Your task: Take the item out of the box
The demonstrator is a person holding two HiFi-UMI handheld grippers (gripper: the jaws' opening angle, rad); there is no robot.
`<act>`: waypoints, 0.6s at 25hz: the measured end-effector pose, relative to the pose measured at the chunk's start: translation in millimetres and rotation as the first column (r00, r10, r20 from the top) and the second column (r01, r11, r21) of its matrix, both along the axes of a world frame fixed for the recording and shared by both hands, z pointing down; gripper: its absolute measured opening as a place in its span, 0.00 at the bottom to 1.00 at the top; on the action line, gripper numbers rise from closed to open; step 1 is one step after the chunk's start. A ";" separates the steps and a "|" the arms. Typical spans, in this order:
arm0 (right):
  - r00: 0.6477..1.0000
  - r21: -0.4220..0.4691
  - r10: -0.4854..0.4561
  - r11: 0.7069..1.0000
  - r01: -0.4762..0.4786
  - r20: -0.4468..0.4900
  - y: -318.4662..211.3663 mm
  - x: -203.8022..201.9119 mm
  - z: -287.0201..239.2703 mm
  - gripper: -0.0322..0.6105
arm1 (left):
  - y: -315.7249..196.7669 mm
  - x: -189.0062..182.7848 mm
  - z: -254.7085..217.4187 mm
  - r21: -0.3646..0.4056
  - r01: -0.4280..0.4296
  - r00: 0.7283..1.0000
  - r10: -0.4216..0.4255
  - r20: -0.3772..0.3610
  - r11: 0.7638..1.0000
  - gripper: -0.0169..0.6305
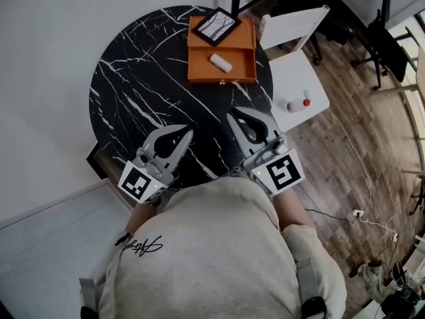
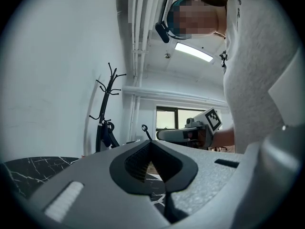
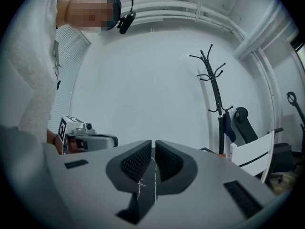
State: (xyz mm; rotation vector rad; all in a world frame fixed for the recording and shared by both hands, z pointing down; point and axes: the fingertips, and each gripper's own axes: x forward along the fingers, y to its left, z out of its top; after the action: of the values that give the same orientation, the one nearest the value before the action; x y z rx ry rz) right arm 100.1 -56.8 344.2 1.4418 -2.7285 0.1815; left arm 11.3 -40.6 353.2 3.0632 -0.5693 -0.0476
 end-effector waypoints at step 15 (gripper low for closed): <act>0.996 0.011 -0.077 0.997 0.077 -0.048 -58.0 3.8 7.3 0.13 | -18.4 -16.5 8.0 -0.023 0.100 0.995 -0.100 0.004 0.995 0.03</act>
State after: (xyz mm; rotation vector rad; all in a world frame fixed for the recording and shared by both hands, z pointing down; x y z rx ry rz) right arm 103.9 -114.8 351.5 1.3236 -2.7465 0.1249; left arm -5.2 -58.9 361.3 3.0105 -0.7182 -0.0377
